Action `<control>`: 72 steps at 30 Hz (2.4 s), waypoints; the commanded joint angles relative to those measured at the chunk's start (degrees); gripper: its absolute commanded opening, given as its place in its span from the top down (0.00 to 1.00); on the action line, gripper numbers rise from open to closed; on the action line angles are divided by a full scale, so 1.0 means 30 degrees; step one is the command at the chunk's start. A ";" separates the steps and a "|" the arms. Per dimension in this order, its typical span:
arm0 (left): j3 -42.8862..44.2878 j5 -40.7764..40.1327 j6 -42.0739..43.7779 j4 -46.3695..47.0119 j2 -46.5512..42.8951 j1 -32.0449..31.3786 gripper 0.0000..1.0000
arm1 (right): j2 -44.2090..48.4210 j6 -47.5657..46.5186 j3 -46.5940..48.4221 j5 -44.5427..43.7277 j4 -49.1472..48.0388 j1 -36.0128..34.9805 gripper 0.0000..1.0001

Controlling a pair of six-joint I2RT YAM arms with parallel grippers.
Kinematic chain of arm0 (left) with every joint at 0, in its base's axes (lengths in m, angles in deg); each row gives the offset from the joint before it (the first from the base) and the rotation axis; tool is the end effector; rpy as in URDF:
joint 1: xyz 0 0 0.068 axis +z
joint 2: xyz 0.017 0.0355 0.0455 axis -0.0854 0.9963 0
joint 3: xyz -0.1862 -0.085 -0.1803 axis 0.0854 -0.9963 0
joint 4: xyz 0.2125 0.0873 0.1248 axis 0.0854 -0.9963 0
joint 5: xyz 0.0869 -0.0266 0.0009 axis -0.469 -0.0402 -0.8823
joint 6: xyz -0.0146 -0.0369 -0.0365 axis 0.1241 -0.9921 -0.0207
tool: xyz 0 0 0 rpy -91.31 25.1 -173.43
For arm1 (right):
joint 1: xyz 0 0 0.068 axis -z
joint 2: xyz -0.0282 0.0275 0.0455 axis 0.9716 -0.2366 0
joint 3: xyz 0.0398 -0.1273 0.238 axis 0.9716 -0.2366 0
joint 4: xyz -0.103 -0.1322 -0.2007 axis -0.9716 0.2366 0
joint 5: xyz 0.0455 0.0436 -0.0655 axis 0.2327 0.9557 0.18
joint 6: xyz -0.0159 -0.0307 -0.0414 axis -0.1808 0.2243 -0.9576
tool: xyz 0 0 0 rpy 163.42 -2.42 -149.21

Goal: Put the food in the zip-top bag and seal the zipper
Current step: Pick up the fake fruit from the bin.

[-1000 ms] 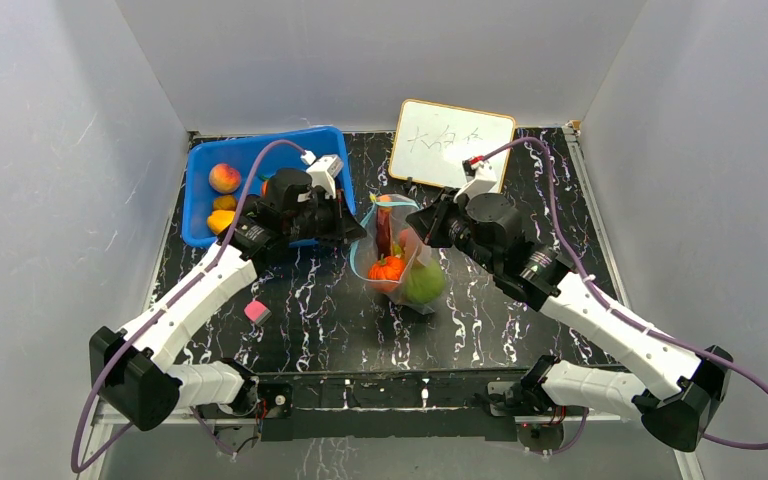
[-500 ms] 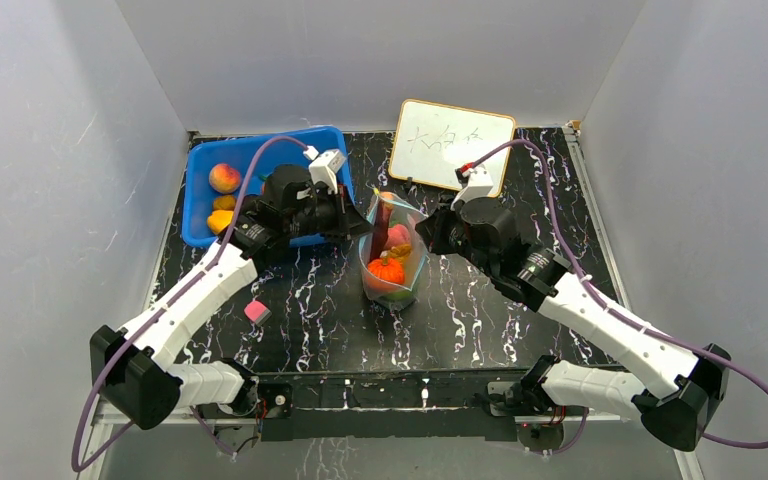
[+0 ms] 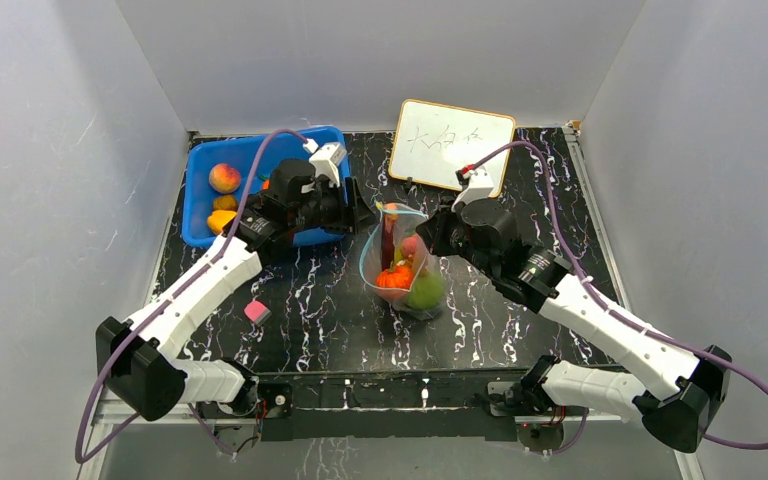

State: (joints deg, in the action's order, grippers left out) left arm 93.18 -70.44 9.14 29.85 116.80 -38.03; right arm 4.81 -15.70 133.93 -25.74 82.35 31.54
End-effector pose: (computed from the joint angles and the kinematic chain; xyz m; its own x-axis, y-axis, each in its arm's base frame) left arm 0.2430 -0.1710 0.3532 -0.6247 -0.1230 -0.7711 0.5195 0.6719 -0.5280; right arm 0.1711 0.1589 0.3482 -0.5236 0.1967 -0.8290 -0.3205 0.8561 0.4055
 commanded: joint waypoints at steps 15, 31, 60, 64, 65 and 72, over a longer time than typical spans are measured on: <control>0.4750 -0.5678 0.2365 -0.4296 0.2266 0.1668 0.10 | 0.1420 -0.0184 -0.0943 0.0182 -0.1510 -0.0009 1.00; 0.5025 -0.7378 0.5063 -0.4404 0.5048 0.8623 0.02 | 0.1419 -0.1523 -0.1038 -0.0020 -0.1954 0.0005 1.00; 0.6319 -0.7440 0.6272 -0.2551 1.1262 1.2167 0.21 | -0.0331 -0.1724 0.0404 -0.0115 -0.1872 0.0012 1.00; 0.6000 -0.7524 0.6290 -0.2386 1.1536 1.2297 0.21 | -0.0307 -0.1644 0.0357 -0.0035 -0.1856 -0.0004 1.00; 0.5941 -0.7496 0.6318 -0.2284 1.1649 1.2290 0.21 | -0.0307 -0.1666 0.0327 -0.0024 -0.1856 0.0003 1.00; 0.6383 -0.6780 0.6649 -0.2100 1.2738 1.2326 0.20 | -0.0307 -0.1669 0.0442 -0.0076 -0.1852 0.0012 1.00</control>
State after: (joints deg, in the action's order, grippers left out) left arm 111.43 -92.25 28.00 23.52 152.88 -1.41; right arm 3.76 -20.01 131.77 -25.30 79.82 31.54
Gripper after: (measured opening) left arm 0.796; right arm 0.009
